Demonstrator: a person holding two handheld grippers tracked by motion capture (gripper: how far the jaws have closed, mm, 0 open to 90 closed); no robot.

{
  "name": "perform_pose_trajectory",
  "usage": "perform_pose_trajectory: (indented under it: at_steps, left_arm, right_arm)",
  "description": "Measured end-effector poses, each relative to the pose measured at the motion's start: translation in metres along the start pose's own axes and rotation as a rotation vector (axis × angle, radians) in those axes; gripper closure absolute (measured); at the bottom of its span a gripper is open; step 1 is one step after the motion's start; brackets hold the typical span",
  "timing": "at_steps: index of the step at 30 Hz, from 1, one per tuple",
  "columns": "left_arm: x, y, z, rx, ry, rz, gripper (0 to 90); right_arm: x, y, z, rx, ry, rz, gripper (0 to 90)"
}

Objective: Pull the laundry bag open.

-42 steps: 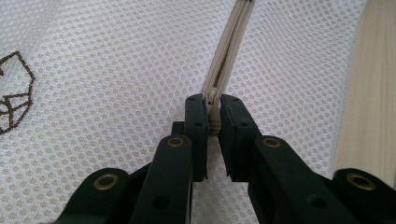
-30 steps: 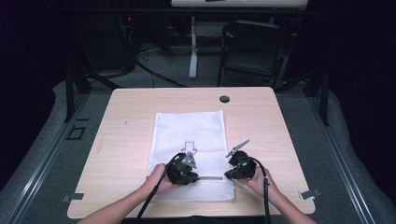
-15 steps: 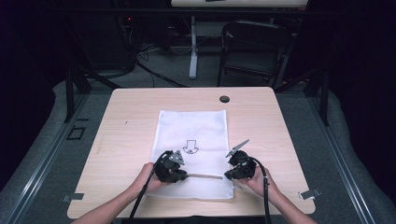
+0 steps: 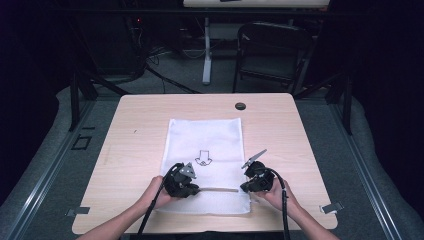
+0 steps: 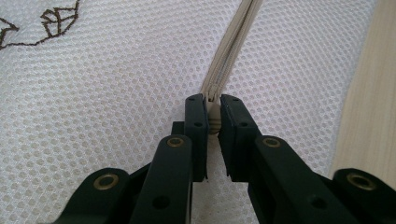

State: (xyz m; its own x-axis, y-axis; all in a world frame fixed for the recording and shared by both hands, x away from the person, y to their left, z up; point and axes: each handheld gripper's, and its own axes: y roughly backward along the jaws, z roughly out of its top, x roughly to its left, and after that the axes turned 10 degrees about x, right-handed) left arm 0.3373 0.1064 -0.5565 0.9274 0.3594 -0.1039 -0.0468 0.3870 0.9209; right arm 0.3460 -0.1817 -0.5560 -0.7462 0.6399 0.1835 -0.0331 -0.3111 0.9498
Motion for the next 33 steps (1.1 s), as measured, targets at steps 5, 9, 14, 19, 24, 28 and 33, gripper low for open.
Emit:
perform_pose_trajectory:
  at_steps: [5, 9, 14, 19, 24, 28, 33]
  left_arm:
    - [0.001, 0.001, -0.005, 0.008, 0.015, 0.008, 82.3]
    - [0.005, 0.007, -0.015, 0.016, 0.037, 0.016, 82.3]
    - [0.008, 0.012, -0.025, 0.019, 0.054, 0.027, 82.3]
    - [0.01, 0.016, -0.03, 0.019, 0.062, 0.038, 82.2]
    - [0.012, 0.02, -0.037, 0.018, 0.082, 0.041, 82.2]
    - [0.014, 0.022, -0.042, 0.023, 0.086, 0.048, 82.1]
    - [0.015, 0.024, -0.045, 0.016, 0.086, 0.045, 82.1]
  right_arm:
    - [-0.001, 0.0, 0.0, 0.0, 0.002, 0.002, 90.0]
    - [-0.001, 0.0, 0.0, 0.0, 0.002, 0.002, 90.0]
    - [0.0, 0.0, 0.0, 0.001, -0.002, 0.0, 90.0]
    - [0.0, 0.0, 0.0, -0.004, -0.006, 0.005, 90.0]
    - [0.0, 0.0, 0.0, 0.001, -0.002, 0.002, 90.0]
    - [0.0, 0.0, 0.0, 0.001, -0.002, 0.0, 90.0]
    - [-0.001, 0.0, 0.001, 0.002, 0.001, 0.002, 90.0]
